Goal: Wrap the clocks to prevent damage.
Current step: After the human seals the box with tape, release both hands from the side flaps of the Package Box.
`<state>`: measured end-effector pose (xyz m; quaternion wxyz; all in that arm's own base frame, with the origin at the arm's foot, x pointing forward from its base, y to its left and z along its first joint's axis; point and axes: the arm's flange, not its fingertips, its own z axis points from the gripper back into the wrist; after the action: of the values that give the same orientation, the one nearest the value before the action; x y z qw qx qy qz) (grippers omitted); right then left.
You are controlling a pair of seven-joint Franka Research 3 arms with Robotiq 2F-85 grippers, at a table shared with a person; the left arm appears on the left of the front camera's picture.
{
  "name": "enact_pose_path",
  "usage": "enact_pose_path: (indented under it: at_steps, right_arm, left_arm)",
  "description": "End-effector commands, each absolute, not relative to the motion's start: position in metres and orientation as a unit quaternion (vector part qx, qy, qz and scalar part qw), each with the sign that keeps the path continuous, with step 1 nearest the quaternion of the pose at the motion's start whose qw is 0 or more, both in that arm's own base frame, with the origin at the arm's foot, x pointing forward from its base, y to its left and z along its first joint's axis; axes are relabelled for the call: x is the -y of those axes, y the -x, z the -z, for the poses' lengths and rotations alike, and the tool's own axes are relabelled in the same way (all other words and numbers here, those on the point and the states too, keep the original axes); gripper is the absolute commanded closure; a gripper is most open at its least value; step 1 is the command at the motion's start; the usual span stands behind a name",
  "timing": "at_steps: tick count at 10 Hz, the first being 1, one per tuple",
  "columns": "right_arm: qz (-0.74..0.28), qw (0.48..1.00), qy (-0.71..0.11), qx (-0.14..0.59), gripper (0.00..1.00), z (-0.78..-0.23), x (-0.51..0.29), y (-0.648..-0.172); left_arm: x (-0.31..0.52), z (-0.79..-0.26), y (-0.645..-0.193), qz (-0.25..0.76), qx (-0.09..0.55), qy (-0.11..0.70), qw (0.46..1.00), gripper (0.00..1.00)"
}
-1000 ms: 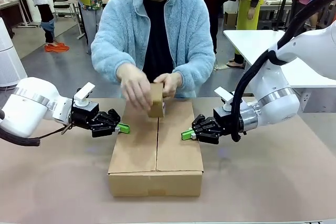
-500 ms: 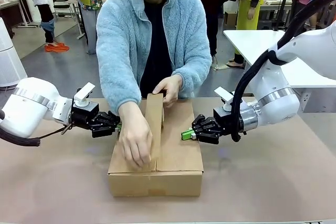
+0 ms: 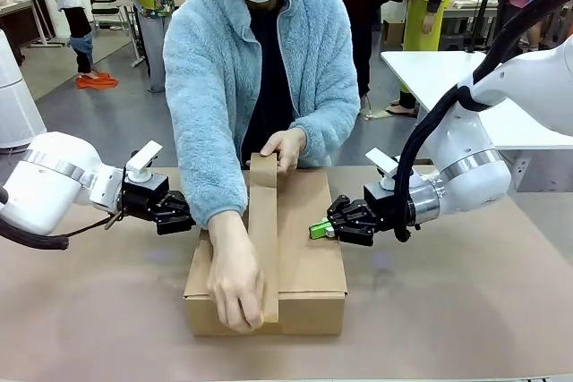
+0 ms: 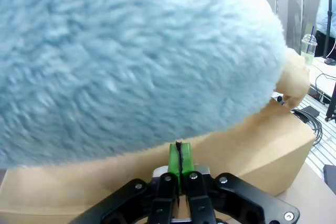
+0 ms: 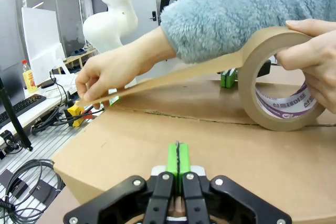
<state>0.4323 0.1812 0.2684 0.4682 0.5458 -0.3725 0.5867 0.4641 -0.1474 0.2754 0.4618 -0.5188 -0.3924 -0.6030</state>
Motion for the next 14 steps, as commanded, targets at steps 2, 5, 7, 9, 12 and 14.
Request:
enact_pose_path:
  at_steps: [2, 5, 7, 9, 12, 14]
  right_arm:
    - [-0.587, 0.474, -0.541, 0.372, 0.99, -0.2653, -0.1814, -0.4320]
    - [-0.587, 0.474, -0.541, 0.372, 0.99, -0.2653, -0.1814, -0.4320]
    - [-0.587, 0.474, -0.541, 0.372, 0.99, -0.2653, -0.1814, -0.4320]
    - [-0.587, 0.474, -0.541, 0.372, 0.99, -0.2653, -0.1814, -0.4320]
    - [-0.587, 0.474, -0.541, 0.372, 0.99, -0.2653, -0.1814, -0.4320]
    - [-0.587, 0.474, -0.541, 0.372, 0.99, -0.2653, -0.1814, -0.4320]
  left_arm:
    - [0.1497, -0.2729, -0.4653, 0.599, 0.395, 0.518, 0.465, 1.00]
    - [0.1497, -0.2729, -0.4653, 0.599, 0.395, 0.518, 0.465, 1.00]
    - [0.1497, -0.2729, -0.4653, 0.599, 0.395, 0.518, 0.465, 1.00]
    - [0.1497, -0.2729, -0.4653, 0.599, 0.395, 0.518, 0.465, 1.00]
    - [0.1497, -0.2729, -0.4653, 0.599, 0.395, 0.518, 0.465, 1.00]
    - [0.1497, -0.2729, -0.4653, 0.599, 0.395, 0.518, 0.465, 1.00]
